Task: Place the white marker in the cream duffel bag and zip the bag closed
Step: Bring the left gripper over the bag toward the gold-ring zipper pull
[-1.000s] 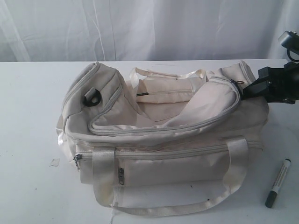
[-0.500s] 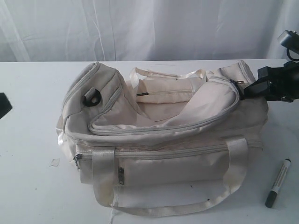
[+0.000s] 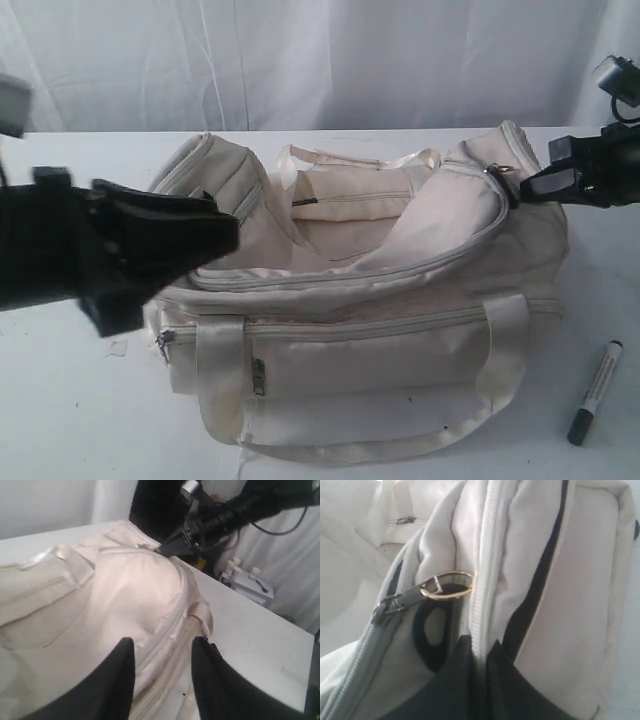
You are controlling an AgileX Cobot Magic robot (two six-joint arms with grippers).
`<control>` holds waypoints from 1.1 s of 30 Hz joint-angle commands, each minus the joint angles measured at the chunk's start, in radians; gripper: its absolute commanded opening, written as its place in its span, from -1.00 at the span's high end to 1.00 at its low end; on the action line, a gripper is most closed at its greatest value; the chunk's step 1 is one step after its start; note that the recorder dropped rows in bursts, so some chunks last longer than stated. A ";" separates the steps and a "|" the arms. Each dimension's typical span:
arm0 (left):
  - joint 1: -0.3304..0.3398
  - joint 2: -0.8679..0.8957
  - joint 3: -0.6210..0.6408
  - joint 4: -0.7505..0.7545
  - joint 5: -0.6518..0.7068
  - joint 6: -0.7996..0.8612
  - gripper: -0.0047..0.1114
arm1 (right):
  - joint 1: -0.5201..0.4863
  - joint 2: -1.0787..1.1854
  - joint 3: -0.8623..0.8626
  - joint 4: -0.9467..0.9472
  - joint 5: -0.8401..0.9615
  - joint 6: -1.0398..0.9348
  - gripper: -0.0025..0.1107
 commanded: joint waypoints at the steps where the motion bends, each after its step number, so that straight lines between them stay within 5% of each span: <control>1: -0.295 0.150 -0.162 -0.018 0.277 0.138 0.18 | 0.000 -0.001 -0.007 0.084 0.048 -0.070 0.96; 4: -0.396 0.306 -0.366 -0.020 0.497 0.181 0.18 | 0.000 -0.001 -0.007 0.084 0.060 -0.070 0.96; 11: -0.398 0.614 -0.694 -0.020 0.504 0.257 0.18 | 0.000 -0.001 -0.006 0.096 0.171 -0.070 0.96; 23: -0.413 0.837 -0.926 -0.020 0.483 0.276 0.18 | 0.000 -0.001 -0.006 0.147 0.242 -0.116 0.96; 33: -0.413 0.941 -0.996 0.078 0.542 0.334 0.18 | 0.000 -0.001 -0.006 0.150 0.245 -0.116 0.96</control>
